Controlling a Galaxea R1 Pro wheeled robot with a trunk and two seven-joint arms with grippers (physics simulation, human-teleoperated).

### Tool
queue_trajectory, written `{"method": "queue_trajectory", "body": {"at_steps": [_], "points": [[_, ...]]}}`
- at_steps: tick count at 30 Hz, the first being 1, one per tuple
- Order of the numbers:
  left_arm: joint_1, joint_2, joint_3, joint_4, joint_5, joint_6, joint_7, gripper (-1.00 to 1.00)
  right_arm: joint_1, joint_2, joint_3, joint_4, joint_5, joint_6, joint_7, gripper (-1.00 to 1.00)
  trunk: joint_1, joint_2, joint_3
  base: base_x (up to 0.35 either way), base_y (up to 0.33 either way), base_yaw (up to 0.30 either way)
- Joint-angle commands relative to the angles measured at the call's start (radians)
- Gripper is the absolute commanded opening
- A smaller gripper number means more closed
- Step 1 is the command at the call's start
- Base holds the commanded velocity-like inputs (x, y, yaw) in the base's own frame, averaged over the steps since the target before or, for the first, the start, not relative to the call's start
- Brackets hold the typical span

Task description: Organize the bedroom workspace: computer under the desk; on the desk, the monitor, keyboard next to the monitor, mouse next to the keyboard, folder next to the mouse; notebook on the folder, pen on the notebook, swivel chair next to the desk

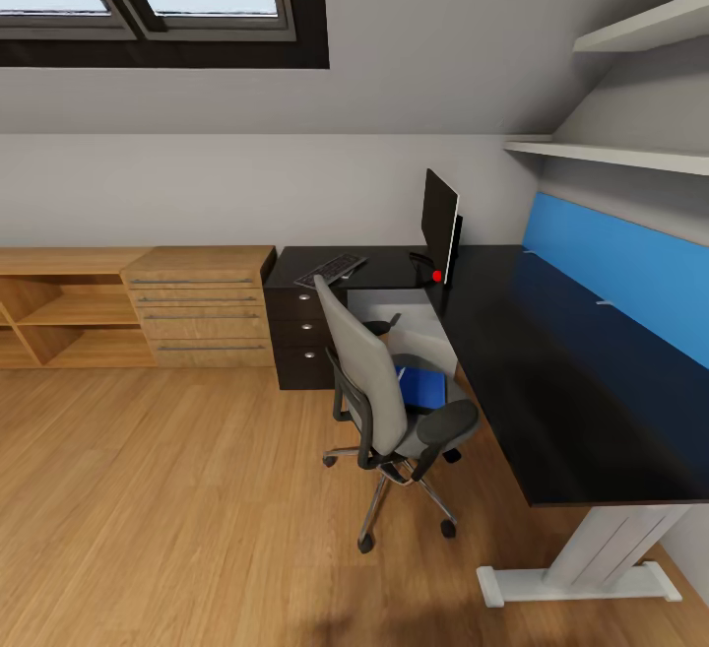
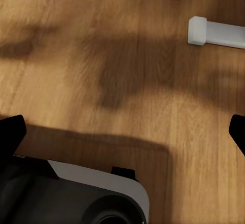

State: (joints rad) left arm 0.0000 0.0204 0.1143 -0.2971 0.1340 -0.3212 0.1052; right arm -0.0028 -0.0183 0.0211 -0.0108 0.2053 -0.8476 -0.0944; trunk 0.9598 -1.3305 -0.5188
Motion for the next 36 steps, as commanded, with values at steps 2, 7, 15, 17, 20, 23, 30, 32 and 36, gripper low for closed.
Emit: {"method": "queue_trajectory", "body": {"at_steps": [2, 7, 15, 17, 20, 23, 30, 32, 36], "points": [[0.0, 0.002, -0.004, -0.001, 0.011, -0.002, 0.001, 1.0, 0.0, 0.0, 0.002, 0.0, 0.009, -0.001, -0.01, 1.0, 0.0, 0.0, -0.001, 0.0, 0.0, 0.0], [0.0, 0.005, -0.003, -0.002, 0.012, -0.002, 0.001, 1.0, 0.0, 0.0, 0.002, 0.0, 0.009, -0.001, -0.01, 1.0, 0.0, 0.0, -0.001, 0.0, 0.0, 0.0], [0.0, 0.006, -0.002, -0.002, 0.012, -0.002, 0.001, 1.0, 0.0, 0.0, 0.002, 0.0, 0.009, -0.001, -0.01, 1.0, 0.0, 0.0, -0.001, 0.0, 0.0, 0.0], [0.0, 0.006, -0.002, -0.002, 0.012, -0.002, 0.001, 1.0, 0.0, 0.0, 0.002, 0.0, 0.009, -0.001, -0.01, 1.0, 0.0, 0.0, -0.001, 0.0, 0.0, 0.0], [0.0, 0.006, -0.002, -0.002, 0.012, -0.004, 0.001, 1.0, 0.0, 0.0, 0.002, 0.0, 0.009, -0.001, -0.01, 1.0, 0.0, 0.0, -0.001, 0.0, 0.0, 0.0], [0.0, 0.006, -0.002, -0.002, 0.012, -0.006, 0.001, 1.0, 0.0, 0.0, 0.002, 0.0, 0.009, -0.001, -0.01, 1.0, 0.0, 0.0, -0.001, 0.0, 0.0, 0.0], [0.0, 0.005, -0.002, -0.002, 0.011, -0.006, 0.0, 1.0, 0.0, 0.0, 0.002, 0.0, 0.009, -0.002, -0.01, 1.0, 0.0, 0.0, -0.001, 0.0, 0.0, 0.0], [0.0, 0.004, -0.002, -0.002, 0.01, -0.007, 0.0, 1.0, 0.0, 0.0, 0.002, 0.0, 0.009, -0.002, -0.01, 1.0, 0.0, 0.0, -0.001, 0.0, 0.0, 0.0], [0.0, 0.003, -0.002, -0.002, 0.009, -0.007, -0.001, 1.0, 0.0, 0.0, 0.002, 0.0, 0.009, -0.001, -0.01, 1.0, 0.0, 0.0, -0.001, 0.0, 0.0, 0.0]]}}
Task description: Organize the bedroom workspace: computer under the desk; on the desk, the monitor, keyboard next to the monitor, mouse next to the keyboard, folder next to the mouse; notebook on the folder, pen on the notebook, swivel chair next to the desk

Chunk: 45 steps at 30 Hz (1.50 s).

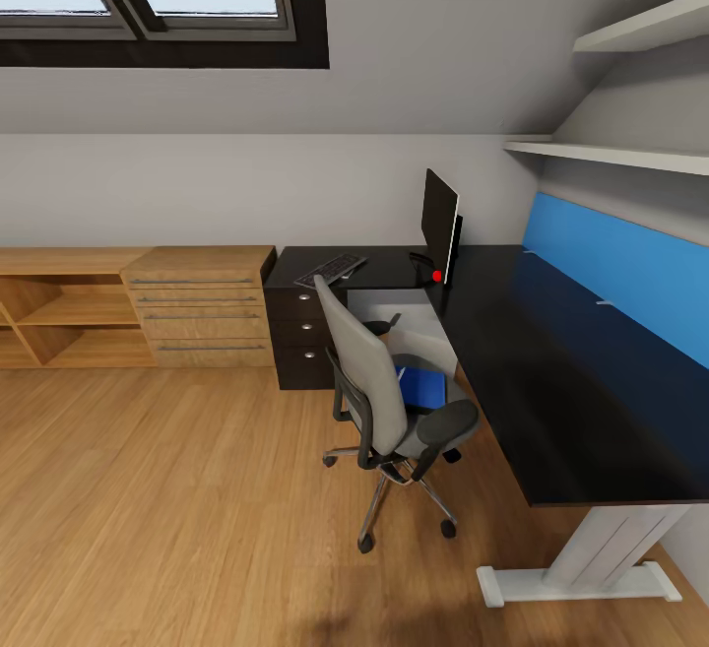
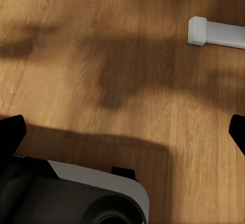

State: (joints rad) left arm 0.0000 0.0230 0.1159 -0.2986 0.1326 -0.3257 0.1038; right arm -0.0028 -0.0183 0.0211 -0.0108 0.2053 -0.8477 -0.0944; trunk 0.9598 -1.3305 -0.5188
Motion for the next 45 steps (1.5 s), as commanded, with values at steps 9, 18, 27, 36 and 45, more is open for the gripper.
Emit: {"method": "queue_trajectory", "body": {"at_steps": [9, 18, 27, 36, 45], "points": [[0.0, -0.003, -0.005, 0.0, 0.009, -0.003, 0.001, 1.0, 0.0, 0.0, 0.002, 0.0, 0.009, -0.002, -0.01, 1.0, 0.0, 0.0, -0.001, 0.0, 0.0, 0.0], [0.0, -0.005, -0.007, 0.0, 0.009, -0.003, -0.003, 1.0, 0.0, 0.0, 0.002, 0.0, 0.009, -0.001, -0.01, 1.0, 0.0, 0.0, -0.001, 0.0, 0.0, 0.0], [0.0, -0.016, -0.008, -0.002, 0.009, -0.003, -0.005, 1.0, 0.0, 0.0, 0.002, 0.0, 0.009, -0.002, -0.01, 1.0, 0.0, 0.0, -0.001, 0.0, 0.0, 0.0], [0.0, -0.017, -0.005, -0.002, 0.012, -0.003, -0.006, 1.0, 0.0, 0.0, 0.002, 0.0, 0.009, -0.001, -0.01, 1.0, 0.0, 0.0, -0.001, 0.1, 0.101, 0.0], [0.0, -0.016, -0.002, -0.002, 0.012, -0.003, -0.005, 1.0, 0.0, 0.0, 0.002, 0.0, 0.009, -0.001, -0.01, 1.0, 0.0, 0.0, -0.001, 0.087, 0.028, 0.0]]}}
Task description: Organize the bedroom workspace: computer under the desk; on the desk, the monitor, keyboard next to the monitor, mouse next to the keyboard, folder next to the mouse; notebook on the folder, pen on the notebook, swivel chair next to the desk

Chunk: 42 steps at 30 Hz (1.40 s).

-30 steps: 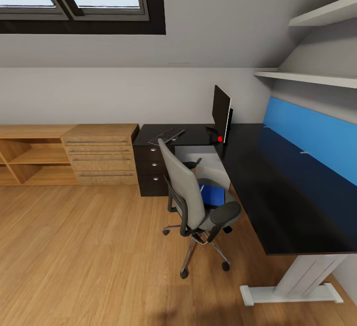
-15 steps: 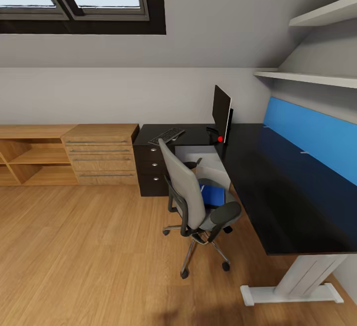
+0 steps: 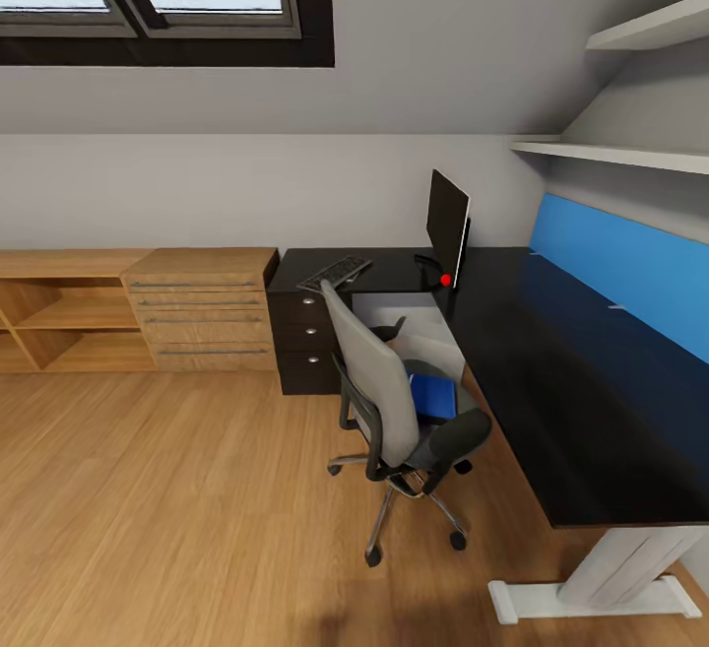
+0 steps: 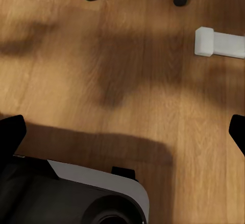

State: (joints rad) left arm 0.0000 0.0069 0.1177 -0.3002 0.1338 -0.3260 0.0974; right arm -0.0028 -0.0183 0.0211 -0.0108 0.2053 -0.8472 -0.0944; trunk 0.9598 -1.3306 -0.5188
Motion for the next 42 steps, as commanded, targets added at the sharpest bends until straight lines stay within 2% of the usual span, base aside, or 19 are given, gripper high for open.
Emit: {"method": "queue_trajectory", "body": {"at_steps": [1, 9, 16, 26, 37, 42], "points": [[0.0, 0.0, -0.004, 0.0, 0.01, -0.002, 0.001, 1.0, 0.0, 0.0, 0.002, 0.0, 0.009, -0.001, -0.01, 1.0, 0.0, 0.0, -0.001, 0.019, 0.006, 0.0], [0.0, 0.001, -0.006, 0.0, 0.008, -0.002, 0.001, 1.0, 0.0, 0.0, 0.002, 0.002, 0.009, 0.0, -0.008, 1.0, 0.0, 0.0, -0.001, 0.109, 0.002, 0.0], [0.0, -0.002, -0.009, 0.0, 0.005, -0.002, 0.002, 1.0, 0.0, 0.002, 0.001, 0.028, 0.009, 0.04, -0.008, 1.0, 0.0, 0.0, -0.001, 0.083, 0.0, 0.005], [0.0, -0.003, -0.04, 0.001, 0.004, -0.002, 0.004, 1.0, 0.0, 0.0, 0.0, 0.025, 0.007, 0.091, -0.011, 1.0, 0.0, 0.0, -0.001, 0.008, 0.0, 0.184], [0.0, -0.003, -0.048, 0.001, 0.004, -0.001, 0.005, 1.0, 0.0, -0.009, -0.006, -0.09, 0.006, 0.097, -0.013, 1.0, 0.0, 0.0, -0.002, 0.0, 0.0, 0.099], [0.0, -0.004, -0.05, 0.002, 0.004, -0.001, 0.004, 1.0, 0.0, -0.01, -0.006, -0.098, 0.007, 0.097, -0.013, 1.0, 0.0, 0.0, -0.002, 0.0, 0.0, 0.005]]}}
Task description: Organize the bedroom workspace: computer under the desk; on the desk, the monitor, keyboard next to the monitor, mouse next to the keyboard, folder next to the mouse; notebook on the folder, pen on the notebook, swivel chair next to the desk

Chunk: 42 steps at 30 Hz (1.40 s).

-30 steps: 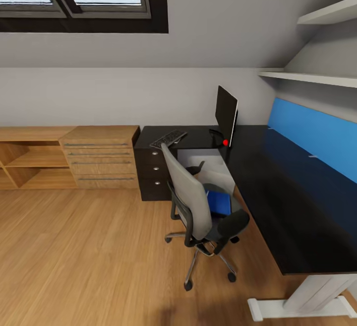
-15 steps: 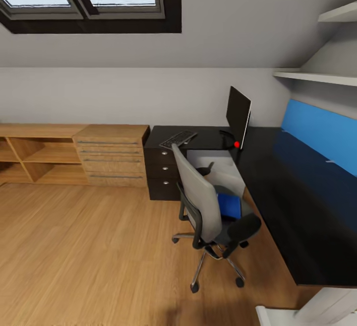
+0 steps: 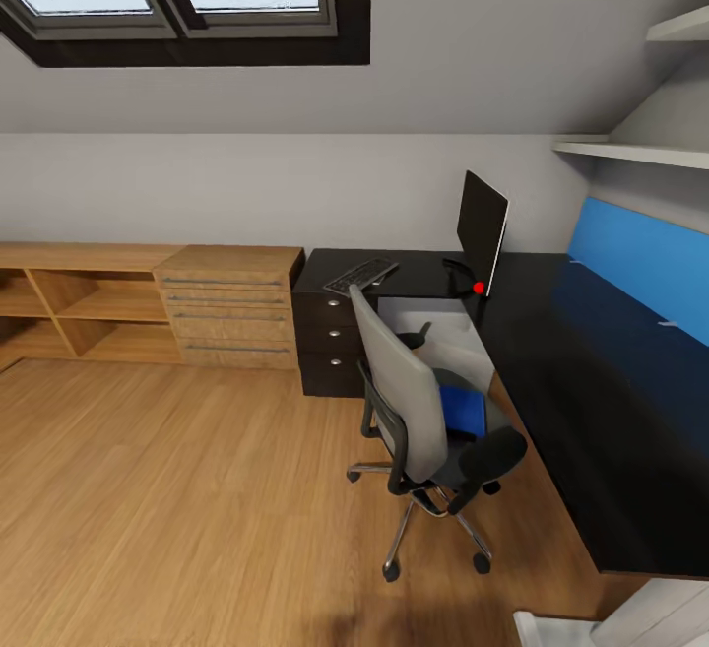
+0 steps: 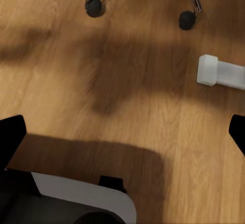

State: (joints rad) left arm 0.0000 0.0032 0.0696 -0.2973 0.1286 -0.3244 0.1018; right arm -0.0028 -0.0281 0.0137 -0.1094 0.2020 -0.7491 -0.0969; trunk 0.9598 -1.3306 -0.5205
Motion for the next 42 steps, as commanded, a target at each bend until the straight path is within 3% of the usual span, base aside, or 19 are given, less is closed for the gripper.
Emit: {"method": "queue_trajectory", "body": {"at_steps": [1, 7, 25, 42], "points": [[0.0, 0.0, -0.002, 0.0, 0.009, -0.002, -0.001, 1.0, 0.0, 0.0, 0.001, 0.0, 0.011, -0.001, -0.01, 1.0, 0.0, 0.0, -0.001, 0.0, 0.0, 0.002], [0.0, 0.0, -0.003, 0.0, 0.009, -0.002, -0.002, 1.0, 0.0, -0.001, 0.002, -0.003, 0.011, -0.001, -0.01, 1.0, 0.0, 0.0, -0.001, 0.04, 0.0, 0.001], [0.0, -0.002, -0.011, 0.0, 0.009, -0.002, -0.002, 1.0, 0.0, -0.01, 0.002, -0.004, 0.011, -0.001, -0.009, 1.0, 0.0, 0.0, -0.001, 0.256, 0.0, 0.0], [0.0, -0.002, -0.011, 0.0, 0.009, -0.002, -0.002, 1.0, 0.0, -0.009, 0.003, -0.004, 0.012, 0.001, -0.007, 1.0, 0.0, 0.0, -0.001, 0.046, 0.024, 0.0]]}}
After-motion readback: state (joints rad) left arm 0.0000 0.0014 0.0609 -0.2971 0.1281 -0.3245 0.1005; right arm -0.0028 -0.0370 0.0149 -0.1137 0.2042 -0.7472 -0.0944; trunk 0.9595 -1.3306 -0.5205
